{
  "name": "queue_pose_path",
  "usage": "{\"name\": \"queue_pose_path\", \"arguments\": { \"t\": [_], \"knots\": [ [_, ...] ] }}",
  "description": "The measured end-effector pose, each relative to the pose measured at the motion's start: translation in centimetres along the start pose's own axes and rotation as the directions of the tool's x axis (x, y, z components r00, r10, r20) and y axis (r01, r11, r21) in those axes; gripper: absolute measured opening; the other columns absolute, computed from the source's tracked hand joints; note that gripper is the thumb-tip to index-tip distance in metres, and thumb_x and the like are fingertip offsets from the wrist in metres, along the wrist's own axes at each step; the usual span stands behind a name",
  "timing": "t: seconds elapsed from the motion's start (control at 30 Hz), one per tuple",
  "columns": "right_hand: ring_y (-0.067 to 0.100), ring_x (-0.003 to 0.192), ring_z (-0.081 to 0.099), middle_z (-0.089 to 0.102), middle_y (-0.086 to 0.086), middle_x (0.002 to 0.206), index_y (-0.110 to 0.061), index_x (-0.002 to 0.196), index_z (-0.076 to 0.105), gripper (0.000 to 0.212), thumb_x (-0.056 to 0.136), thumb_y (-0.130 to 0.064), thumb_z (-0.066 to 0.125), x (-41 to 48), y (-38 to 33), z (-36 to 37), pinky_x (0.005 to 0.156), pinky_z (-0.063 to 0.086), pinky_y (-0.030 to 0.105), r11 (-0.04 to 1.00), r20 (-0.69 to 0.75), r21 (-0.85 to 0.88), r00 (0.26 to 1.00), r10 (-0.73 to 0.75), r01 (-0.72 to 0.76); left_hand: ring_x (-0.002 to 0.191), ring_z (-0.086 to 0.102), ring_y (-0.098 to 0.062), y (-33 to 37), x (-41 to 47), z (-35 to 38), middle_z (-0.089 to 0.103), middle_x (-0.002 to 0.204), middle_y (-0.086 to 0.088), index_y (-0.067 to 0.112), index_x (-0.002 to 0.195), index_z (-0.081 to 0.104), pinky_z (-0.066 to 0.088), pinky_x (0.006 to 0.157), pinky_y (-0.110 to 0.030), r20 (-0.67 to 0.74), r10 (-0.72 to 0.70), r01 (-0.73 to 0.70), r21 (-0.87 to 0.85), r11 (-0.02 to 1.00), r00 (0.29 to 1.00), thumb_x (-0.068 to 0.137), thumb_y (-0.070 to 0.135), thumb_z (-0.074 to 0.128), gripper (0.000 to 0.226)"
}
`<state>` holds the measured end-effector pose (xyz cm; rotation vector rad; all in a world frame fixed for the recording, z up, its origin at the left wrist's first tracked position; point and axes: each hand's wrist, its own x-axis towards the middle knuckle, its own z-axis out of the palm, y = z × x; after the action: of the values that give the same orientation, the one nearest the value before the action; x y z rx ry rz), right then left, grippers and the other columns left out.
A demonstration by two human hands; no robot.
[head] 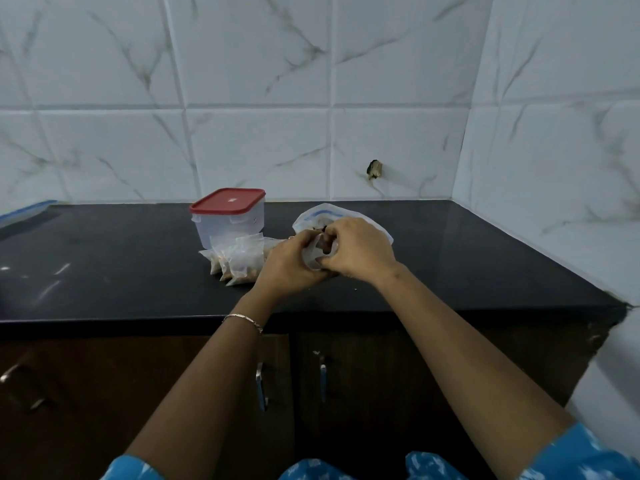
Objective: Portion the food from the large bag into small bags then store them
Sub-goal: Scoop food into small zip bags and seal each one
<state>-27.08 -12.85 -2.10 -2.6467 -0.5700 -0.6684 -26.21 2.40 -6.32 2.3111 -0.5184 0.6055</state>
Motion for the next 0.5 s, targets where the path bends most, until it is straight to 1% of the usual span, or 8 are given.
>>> {"name": "queue_pose_path", "arguments": {
  "t": [0.07,0.13,0.2,0.23,0.3,0.4,0.47,0.5],
  "knots": [
    [0.010,0.072,0.058,0.059,-0.011,0.070,-0.020,0.078,0.065,0.016,0.079,-0.035,0.071,0.1,0.3,0.0,0.052,0.039,0.023,0.992,0.023,0.122,1.000,0.017,-0.020,0.099,0.062,-0.011,-0.3,0.1,0.2,0.066,0.109,0.007,0.019,0.121,0.058,0.052,0.087,-0.035,-0.030,-0.015,0.013,-0.066,0.998,0.999,0.068,0.042,0.083,0.063],
    [0.010,0.074,0.060,0.063,-0.009,0.075,-0.019,0.081,0.064,0.013,0.082,-0.031,0.070,0.5,1.1,0.2,0.061,0.047,0.027,0.952,-0.002,0.292,0.996,0.094,-0.089,0.099,0.060,-0.007,-0.7,0.2,0.4,0.065,0.107,0.010,0.021,0.119,0.058,0.052,0.086,-0.029,-0.050,-0.031,0.026,-0.101,0.995,0.998,0.070,0.039,0.083,0.058],
    [0.012,0.080,0.062,0.065,-0.008,0.082,-0.019,0.086,0.062,0.008,0.086,-0.026,0.067,0.6,2.5,0.5,0.069,0.049,0.028,0.850,-0.038,0.492,0.971,0.237,-0.188,0.099,0.059,-0.004,-1.1,0.3,0.7,0.063,0.108,0.011,0.021,0.118,0.058,0.050,0.087,-0.023,-0.069,-0.043,0.035,-0.112,0.993,0.997,0.070,0.037,0.083,0.055],
    [0.013,0.083,0.062,0.064,-0.008,0.084,-0.018,0.089,0.062,0.006,0.088,-0.023,0.065,0.6,3.5,0.9,0.069,0.049,0.027,0.803,-0.047,0.545,0.948,0.316,-0.240,0.099,0.058,-0.003,-1.3,0.3,0.8,0.063,0.109,0.011,0.022,0.117,0.058,0.049,0.087,-0.020,-0.072,-0.048,0.040,-0.108,0.993,0.996,0.071,0.037,0.082,0.054],
    [0.016,0.091,0.062,0.065,-0.006,0.092,-0.018,0.097,0.062,0.008,0.090,-0.021,0.061,0.2,5.9,1.6,0.070,0.046,0.027,0.788,-0.048,0.503,0.899,0.435,-0.354,0.101,0.057,-0.002,-1.6,0.5,0.9,0.062,0.111,0.011,0.023,0.118,0.056,0.048,0.087,-0.018,-0.060,-0.077,0.070,-0.116,0.991,0.995,0.073,0.038,0.080,0.053],
    [0.025,0.108,0.056,0.064,0.003,0.111,-0.017,0.111,0.059,0.021,0.093,-0.027,0.059,-0.6,9.2,3.2,0.085,0.046,0.034,0.826,0.014,0.293,0.866,0.500,-0.481,0.108,0.056,-0.007,-2.0,0.6,1.3,0.059,0.115,0.011,0.022,0.129,0.050,0.050,0.092,-0.028,-0.045,-0.145,0.138,-0.125,0.982,0.988,0.080,0.036,0.074,0.056],
    [0.026,0.110,0.054,0.062,0.004,0.114,-0.016,0.116,0.054,0.028,0.094,-0.034,0.058,-1.0,10.2,3.9,0.087,0.045,0.037,0.839,0.066,0.184,0.858,0.509,-0.512,0.122,0.051,-0.016,-2.4,0.9,1.9,0.055,0.131,0.003,0.020,0.141,0.039,0.046,0.100,-0.036,-0.056,-0.188,0.182,-0.093,0.979,0.981,0.086,0.037,0.068,0.064],
    [0.026,0.108,0.054,0.062,0.004,0.112,-0.017,0.115,0.053,0.029,0.094,-0.035,0.057,-1.0,10.3,4.1,0.086,0.045,0.038,0.850,0.063,0.144,0.861,0.504,-0.507,0.128,0.046,-0.020,-2.7,1.0,2.1,0.050,0.139,-0.001,0.020,0.146,0.032,0.042,0.105,-0.041,-0.058,-0.202,0.197,-0.081,0.977,0.978,0.088,0.038,0.065,0.069]
  ]
}}
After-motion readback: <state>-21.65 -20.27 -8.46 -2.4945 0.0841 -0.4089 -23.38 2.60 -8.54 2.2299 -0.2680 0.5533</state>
